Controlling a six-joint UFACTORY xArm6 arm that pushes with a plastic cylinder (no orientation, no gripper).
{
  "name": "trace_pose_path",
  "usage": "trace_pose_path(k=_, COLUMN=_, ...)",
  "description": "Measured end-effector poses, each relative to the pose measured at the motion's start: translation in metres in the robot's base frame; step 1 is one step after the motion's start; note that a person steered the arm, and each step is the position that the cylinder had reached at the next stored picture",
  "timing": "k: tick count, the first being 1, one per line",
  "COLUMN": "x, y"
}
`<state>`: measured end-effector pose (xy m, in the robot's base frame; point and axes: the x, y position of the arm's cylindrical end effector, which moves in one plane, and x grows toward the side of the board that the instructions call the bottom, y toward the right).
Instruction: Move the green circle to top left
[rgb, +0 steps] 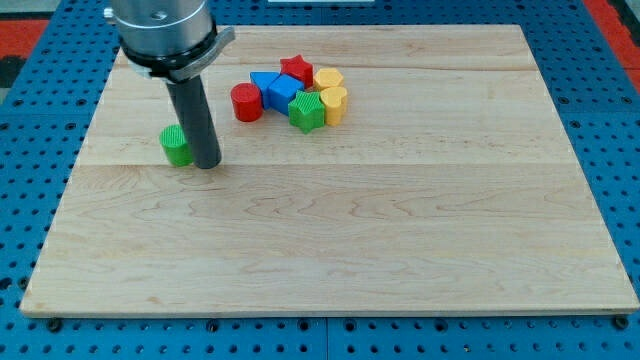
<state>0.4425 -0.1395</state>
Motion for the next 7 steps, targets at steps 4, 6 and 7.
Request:
trace_pose_path(k=4, x=-0.051, y=-0.111)
trace_pose_path(k=6, x=-0.144, y=-0.101)
trace_pose_path(k=7, x=-0.125, y=-0.107)
